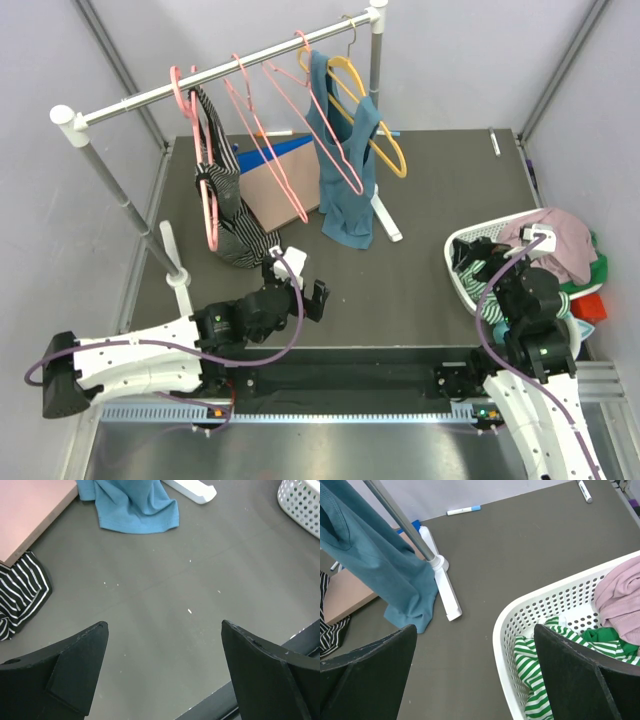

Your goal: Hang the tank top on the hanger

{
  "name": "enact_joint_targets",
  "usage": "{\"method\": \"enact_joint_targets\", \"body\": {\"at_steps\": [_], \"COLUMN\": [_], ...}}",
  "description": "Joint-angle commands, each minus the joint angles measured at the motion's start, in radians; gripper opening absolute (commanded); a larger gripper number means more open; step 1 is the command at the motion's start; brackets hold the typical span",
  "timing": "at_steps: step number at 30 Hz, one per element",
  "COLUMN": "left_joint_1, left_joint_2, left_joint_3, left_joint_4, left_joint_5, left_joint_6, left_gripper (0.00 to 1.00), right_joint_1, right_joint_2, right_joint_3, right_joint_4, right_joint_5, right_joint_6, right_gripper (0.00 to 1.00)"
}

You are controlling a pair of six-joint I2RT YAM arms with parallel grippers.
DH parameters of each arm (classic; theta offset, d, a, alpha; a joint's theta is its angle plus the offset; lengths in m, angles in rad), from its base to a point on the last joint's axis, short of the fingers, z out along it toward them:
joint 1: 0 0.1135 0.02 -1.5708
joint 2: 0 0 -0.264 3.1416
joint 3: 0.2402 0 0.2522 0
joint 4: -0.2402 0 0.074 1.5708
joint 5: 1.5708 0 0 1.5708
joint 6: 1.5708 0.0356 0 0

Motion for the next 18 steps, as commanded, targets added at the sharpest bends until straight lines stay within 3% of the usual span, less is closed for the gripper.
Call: {"method": "enact_joint_targets", "body": {"at_steps": [1,11,18], "left_joint_1": [0.001,0.013,0.102], "left_joint_2": [0.004,-0.034,-0.048], "left_joint_3": [0.064,0.046,-0.026], "left_joint_4": [-0.016,0.097,0.169], "left_joint_5": [-0.044,-0.001,0.016], "left_joint_6": [-0.019,0.145,0.163], "left_gripper": [0.99,0.99,0.99], "right_joint_1": [-0.010,-0.010,-0.010], "right_joint_2": [0.010,0.042,0.249], "right_joint_3": [0.037,0.057,0.116], "right_joint_4": [0.038,0.018,-0.084], "right_joint_5": [0.006,0.128,0.287], "right_joint_6": [-0.005,0.052,0.141], "right_gripper": [1.00,1.00,1.00]}}
